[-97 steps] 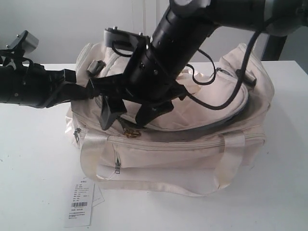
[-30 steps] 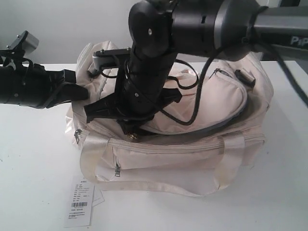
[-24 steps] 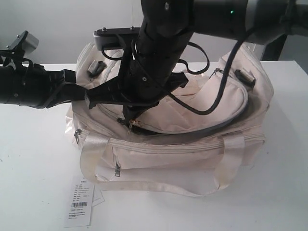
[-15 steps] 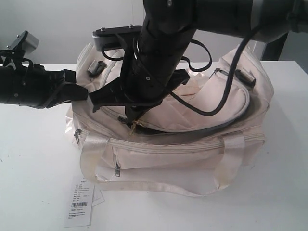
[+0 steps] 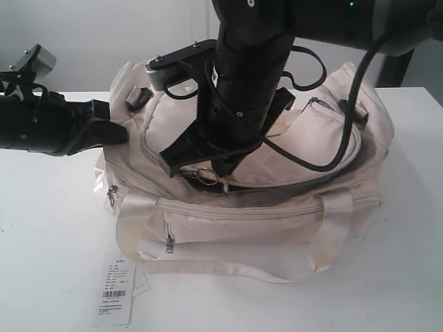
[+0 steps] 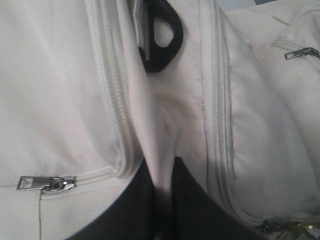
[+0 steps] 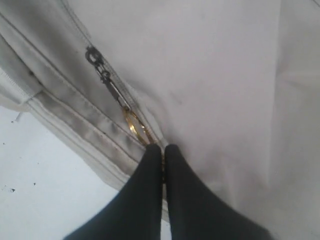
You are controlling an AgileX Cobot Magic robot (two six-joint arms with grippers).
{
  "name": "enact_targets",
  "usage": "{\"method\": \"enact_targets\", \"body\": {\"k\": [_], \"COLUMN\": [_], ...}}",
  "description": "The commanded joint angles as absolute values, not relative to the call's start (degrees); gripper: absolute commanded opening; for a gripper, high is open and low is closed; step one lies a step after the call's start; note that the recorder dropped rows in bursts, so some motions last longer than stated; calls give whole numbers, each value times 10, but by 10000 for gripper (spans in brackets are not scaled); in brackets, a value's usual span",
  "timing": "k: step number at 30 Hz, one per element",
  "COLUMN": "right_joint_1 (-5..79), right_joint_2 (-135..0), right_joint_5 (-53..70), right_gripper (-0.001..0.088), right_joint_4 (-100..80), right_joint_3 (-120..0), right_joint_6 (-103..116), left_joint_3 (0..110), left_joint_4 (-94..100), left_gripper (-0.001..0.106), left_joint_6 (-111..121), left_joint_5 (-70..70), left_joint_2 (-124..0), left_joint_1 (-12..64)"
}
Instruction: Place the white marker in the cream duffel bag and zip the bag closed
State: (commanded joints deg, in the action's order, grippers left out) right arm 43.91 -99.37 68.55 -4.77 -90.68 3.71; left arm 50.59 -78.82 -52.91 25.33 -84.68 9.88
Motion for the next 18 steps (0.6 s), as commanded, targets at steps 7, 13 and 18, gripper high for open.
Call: {"method": "enact_targets", "body": {"k": [7,13,18], "right_joint_1": [439,439,439], "right_joint_2": [-982,-971,-971], "right_joint_5": [700,700,700], "right_gripper": [0,0,0], "right_joint_4": [-68,-98,-101], "right_joint_3": [-907,-907,-907], "right_joint_6": [26,25,25], "left_joint_3": [506,506,506], "left_joint_4": [-788,-788,-788], "left_gripper": [0,0,0], "left_joint_6": [-529,-529,-529], "left_joint_5": [251,251,251], "left_joint_2": [-847,-847,-847], "left_joint_1": [99,99,99]}}
